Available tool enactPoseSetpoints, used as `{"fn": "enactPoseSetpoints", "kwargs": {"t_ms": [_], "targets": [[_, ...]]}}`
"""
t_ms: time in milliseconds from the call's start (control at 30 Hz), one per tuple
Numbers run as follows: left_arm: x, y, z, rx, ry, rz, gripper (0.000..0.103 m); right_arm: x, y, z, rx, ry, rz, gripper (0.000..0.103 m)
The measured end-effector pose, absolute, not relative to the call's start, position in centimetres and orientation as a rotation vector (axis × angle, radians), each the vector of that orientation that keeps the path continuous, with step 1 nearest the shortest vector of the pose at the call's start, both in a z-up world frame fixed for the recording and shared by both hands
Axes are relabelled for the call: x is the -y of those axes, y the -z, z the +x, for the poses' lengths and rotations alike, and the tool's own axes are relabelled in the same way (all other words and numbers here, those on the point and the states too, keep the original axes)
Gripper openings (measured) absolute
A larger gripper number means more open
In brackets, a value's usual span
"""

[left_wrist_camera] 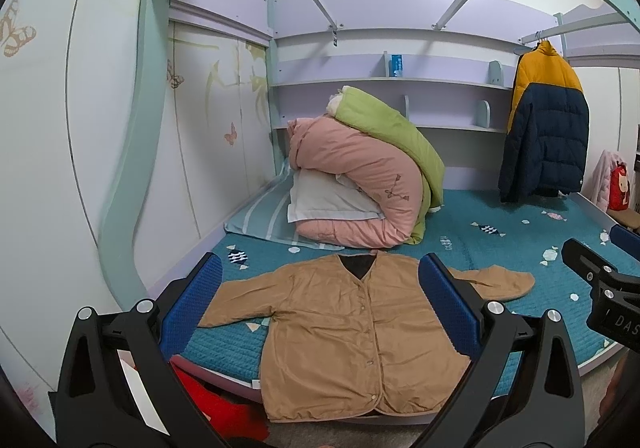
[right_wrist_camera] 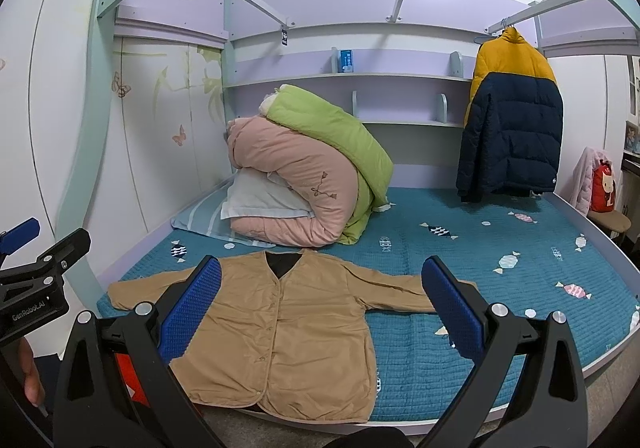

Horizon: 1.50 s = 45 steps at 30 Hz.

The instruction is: Fold large clothes

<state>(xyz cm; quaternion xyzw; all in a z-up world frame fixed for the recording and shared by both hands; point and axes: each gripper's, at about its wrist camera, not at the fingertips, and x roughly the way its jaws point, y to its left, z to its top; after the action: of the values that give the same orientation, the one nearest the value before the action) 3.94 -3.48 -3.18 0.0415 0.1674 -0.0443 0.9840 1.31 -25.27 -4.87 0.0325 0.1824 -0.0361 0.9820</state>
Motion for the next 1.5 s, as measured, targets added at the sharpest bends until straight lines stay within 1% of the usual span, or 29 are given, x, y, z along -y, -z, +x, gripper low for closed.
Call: {"fn": "enactPoseSetpoints", "kwargs": {"t_ms": [533,867,1167,1500], "targets": [[2.9,3.2,3.7,-0.348,0.074,0.086,0.099,25.1,4.9,1.3,-0.366,0.067,0.065,0.097],[1.3,3.6,4.1,-0.375,0.025,0.084,0.098,24.5,5.2,2.3,-0.38,0.031,0.064,0.097],[-1.6,5.8,7.3,-0.452,-0.035,0.065,0.099,21.9,7.3,6.9,-0.431,-0.016,0.048,0.097],[-6.7,10.1,15.5,-0.553,-0.135,0.054,0.099,17.9,12.3,15.7,-0.539,-0.087,0.064,0.097]]}}
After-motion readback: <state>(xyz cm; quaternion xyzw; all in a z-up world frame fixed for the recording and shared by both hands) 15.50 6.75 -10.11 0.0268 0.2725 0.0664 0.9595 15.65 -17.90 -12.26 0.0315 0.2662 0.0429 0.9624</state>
